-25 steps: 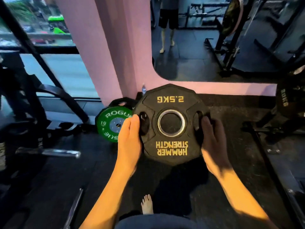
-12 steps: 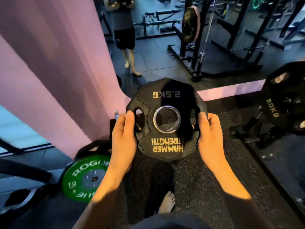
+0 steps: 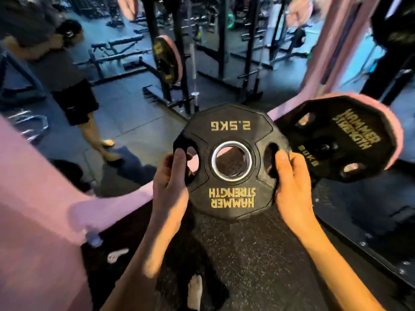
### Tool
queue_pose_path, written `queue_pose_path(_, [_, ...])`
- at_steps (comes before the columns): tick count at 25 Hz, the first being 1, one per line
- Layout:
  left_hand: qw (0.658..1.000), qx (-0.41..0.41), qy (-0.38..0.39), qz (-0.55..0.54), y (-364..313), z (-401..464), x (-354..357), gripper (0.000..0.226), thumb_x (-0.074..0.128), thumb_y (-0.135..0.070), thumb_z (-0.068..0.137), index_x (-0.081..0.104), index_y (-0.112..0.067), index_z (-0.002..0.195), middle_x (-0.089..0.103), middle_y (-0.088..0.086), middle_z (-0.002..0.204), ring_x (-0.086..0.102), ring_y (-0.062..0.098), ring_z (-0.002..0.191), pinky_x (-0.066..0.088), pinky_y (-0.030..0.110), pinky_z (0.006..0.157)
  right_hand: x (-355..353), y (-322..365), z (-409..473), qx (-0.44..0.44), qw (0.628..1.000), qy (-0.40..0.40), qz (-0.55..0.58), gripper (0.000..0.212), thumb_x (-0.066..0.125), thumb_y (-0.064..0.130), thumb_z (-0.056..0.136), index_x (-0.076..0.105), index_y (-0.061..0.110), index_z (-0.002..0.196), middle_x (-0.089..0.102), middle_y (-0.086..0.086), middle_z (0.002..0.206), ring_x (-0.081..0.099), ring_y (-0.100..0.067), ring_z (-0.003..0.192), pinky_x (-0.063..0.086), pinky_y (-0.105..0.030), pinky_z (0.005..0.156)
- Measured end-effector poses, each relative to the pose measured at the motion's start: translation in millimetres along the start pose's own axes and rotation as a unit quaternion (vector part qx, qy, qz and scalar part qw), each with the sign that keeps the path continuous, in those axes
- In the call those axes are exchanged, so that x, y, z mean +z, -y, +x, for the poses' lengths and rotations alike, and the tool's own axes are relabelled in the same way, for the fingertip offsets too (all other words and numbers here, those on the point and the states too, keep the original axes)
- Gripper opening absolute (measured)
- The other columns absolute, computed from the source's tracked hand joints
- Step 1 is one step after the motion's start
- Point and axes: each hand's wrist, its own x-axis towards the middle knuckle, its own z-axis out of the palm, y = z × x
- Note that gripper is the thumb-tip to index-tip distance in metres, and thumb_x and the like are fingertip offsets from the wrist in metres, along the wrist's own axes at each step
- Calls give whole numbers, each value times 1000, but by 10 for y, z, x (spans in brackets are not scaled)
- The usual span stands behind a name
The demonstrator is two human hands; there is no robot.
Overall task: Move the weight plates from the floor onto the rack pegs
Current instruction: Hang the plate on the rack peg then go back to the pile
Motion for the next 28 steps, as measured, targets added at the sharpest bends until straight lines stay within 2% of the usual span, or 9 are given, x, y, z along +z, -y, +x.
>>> queue_pose_path(4, [991, 6, 126, 47, 63, 892, 435, 26, 54, -60, 89, 64, -39, 76, 63, -21, 72, 57, 0, 73, 45, 32, 75, 94, 70, 485, -14, 991, -131, -18, 20, 44, 25, 102, 48, 22, 82, 49, 8, 75, 50, 13, 62, 40, -5, 62])
queue_pose_path(9, [957, 2, 290, -7, -170, 1666, 1281, 31, 52, -67, 81, 70, -44, 92, 70, -13, 92, 66, 18, 98, 52, 54, 95, -88, 316, 1118, -61, 959, -272, -46, 16, 47, 33, 101, 52, 27, 87, 56, 11, 84, 52, 12, 70, 42, -11, 68])
queue_pose_path(13, [927, 22, 361, -102, -362, 2053, 2067, 27, 55, -59, 86, 72, -41, 97, 74, -3, 110, 67, 20, 110, 50, 56, 97, -400, 592, 1637, -106, 932, -342, -56, 20, 49, 40, 98, 51, 26, 84, 54, 8, 80, 50, 7, 66, 42, -12, 64])
queue_pose_path(15, [918, 43, 374, -126, -499, 2235, 2545, 29, 57, -59, 87, 72, -36, 98, 74, 0, 107, 68, 22, 107, 51, 55, 96, -626, 760, 1972, -147, 917, -365, -67, 27, 51, 51, 94, 51, 25, 85, 54, 4, 81, 50, -1, 70, 44, -23, 67])
queue_pose_path(18, [904, 96, 390, -149, -873, 2442, 3242, 26, 52, -47, 96, 70, -29, 95, 76, -9, 92, 71, 8, 91, 57, 32, 81, -1011, 1077, 2520, -204, 895, -387, -84, 25, 49, 46, 96, 50, 24, 84, 52, 6, 78, 46, -1, 67, 41, -25, 65])
queue_pose_path(21, [899, 143, 375, -177, -1294, 2618, 3896, 28, 50, -46, 97, 68, -26, 89, 73, -15, 81, 67, -1, 78, 53, 17, 69, -1405, 1484, 3073, -264, 877, -392, -88, 24, 51, 43, 97, 52, 23, 84, 55, 8, 78, 47, 2, 65, 41, -28, 68])
queue_pose_path(22, [896, 159, 371, -185, -1436, 2698, 4125, 31, 50, -49, 96, 68, -24, 88, 72, -10, 81, 67, 4, 78, 54, 20, 71, -1538, 1641, 3261, -286, 870, -390, -92, 27, 51, 48, 95, 52, 23, 85, 56, 8, 79, 48, 1, 67, 42, -30, 69])
queue_pose_path(25, [887, 189, 353, -229, -1856, 2903, 4750, 48, 54, -66, 82, 68, -21, 88, 71, 16, 100, 68, 30, 93, 54, 51, 89, -1867, 2111, 3795, -328, 852, -392, -116, 33, 48, 57, 90, 52, 25, 84, 55, 12, 76, 48, -2, 67, 42, -33, 71])
queue_pose_path(28, [881, 226, 333, -249, -2252, 3097, 5201, 63, 52, -74, 72, 66, -15, 89, 69, 19, 94, 66, 30, 86, 53, 51, 86, -2088, 2495, 4220, -365, 837, -388, -123, 30, 47, 53, 94, 52, 24, 85, 54, 12, 77, 47, -1, 66, 42, -34, 72])
